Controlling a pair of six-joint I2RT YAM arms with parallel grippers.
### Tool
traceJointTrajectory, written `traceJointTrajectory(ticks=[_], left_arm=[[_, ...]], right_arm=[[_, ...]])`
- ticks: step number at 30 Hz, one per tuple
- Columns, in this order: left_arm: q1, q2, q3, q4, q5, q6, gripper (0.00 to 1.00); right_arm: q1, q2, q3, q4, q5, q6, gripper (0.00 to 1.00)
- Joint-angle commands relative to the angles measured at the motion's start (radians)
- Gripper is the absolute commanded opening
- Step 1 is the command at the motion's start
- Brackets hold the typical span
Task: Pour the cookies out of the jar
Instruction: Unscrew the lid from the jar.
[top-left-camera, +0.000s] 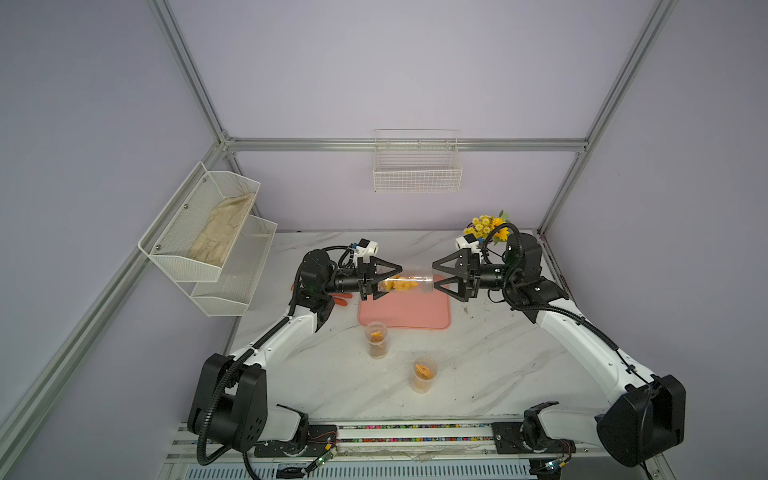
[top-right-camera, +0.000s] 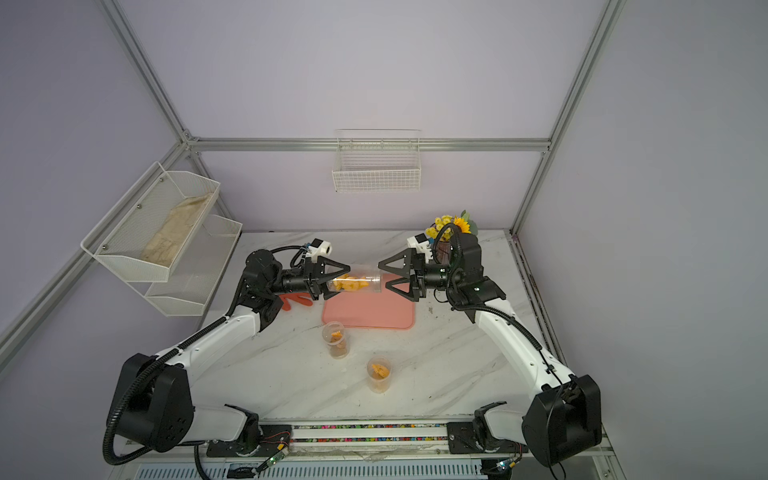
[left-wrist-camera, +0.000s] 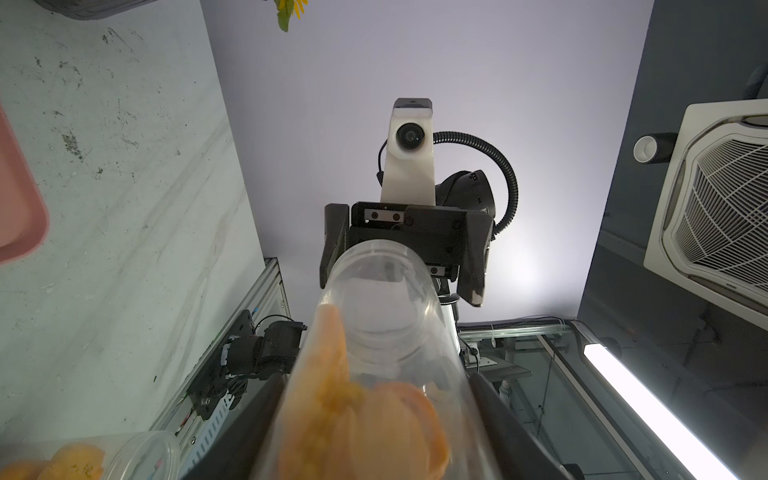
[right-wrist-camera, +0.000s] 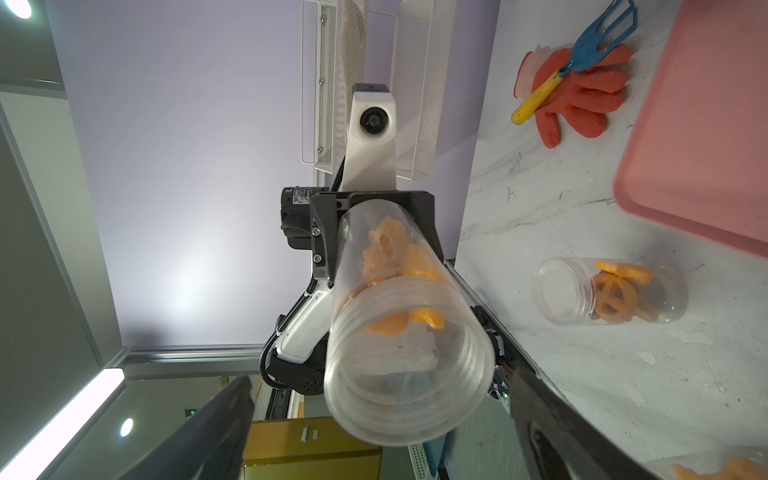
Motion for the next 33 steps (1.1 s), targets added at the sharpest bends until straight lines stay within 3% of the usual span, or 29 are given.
traceJointTrajectory(ticks=[1,17,25,33], left_arm=[[-0.006,-0.003,0.105,0.064,0.011,-0.009,0.58],[-0.013,0.009,0.118,0.069,0.009,-0.016,0.58],[-0.013,0.015,0.128,0.075,0.009,-0.019,0.58],[-0.013,0.05,0.134,0.078,0.012,-0.023,0.58]], right_arm=[[-0.002,-0.026,-0.012,0.051,-0.019,0.031,0.97],[0.031,-0.014,-0.004,0.096,-0.036,0.062,0.97],[0.046,0.009,0.009,0.101,-0.045,0.058,0.91],[0.044,0.04,0.078,-0.206,0.012,-0.171,0.89]])
